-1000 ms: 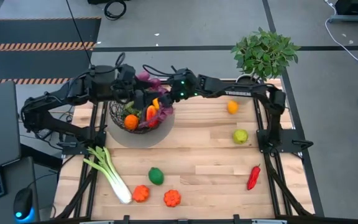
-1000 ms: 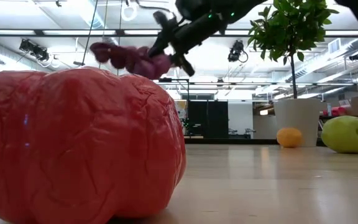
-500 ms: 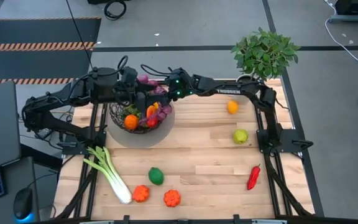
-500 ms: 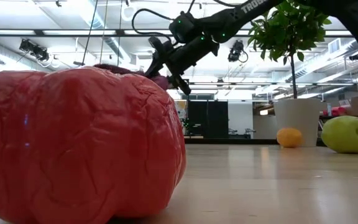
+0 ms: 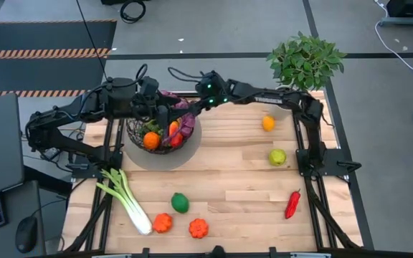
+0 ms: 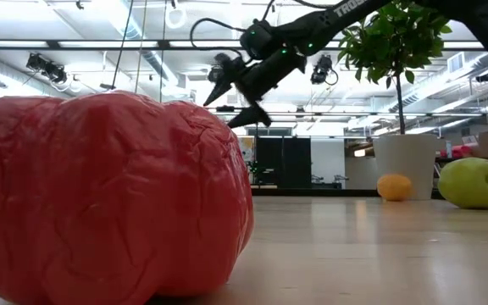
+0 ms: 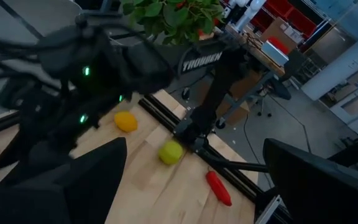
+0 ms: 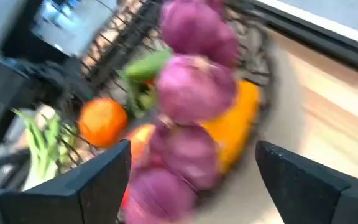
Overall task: Build produce basket
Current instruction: Put the yellow lemon into the black wire basket
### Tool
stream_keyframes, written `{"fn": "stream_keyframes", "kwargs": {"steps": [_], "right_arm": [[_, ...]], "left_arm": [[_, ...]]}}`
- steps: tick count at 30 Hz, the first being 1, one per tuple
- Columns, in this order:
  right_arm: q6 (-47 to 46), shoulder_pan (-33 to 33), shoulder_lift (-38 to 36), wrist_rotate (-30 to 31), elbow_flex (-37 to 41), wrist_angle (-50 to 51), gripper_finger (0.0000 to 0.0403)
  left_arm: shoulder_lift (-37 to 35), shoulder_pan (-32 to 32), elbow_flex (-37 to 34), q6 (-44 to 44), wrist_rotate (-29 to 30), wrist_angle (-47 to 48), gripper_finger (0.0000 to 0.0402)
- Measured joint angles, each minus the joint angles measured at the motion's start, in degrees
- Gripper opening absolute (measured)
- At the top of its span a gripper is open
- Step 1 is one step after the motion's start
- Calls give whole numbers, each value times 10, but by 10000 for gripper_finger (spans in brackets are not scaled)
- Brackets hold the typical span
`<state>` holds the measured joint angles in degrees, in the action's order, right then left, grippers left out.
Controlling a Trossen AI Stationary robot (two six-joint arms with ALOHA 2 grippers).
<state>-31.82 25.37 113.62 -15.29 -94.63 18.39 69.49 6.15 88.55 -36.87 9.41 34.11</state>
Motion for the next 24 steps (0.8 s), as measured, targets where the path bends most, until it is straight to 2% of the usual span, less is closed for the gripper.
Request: {"fn": "stream_keyframes", "kwargs": {"steps": [7,12,19,24], "right_arm": [[128,38,-64,39,0,269,346],[155,52,-103,58,14,455,346],[82,44,-147,63,101,501,346],[-43,12,-193,91,165,502,346]], "left_arm": [[0,0,0,2,0,7,385],[0,0,0,18,0,32,385],[0,8,0,-22,0,92,385],[0,7,-1,-30,0,105,385]]}}
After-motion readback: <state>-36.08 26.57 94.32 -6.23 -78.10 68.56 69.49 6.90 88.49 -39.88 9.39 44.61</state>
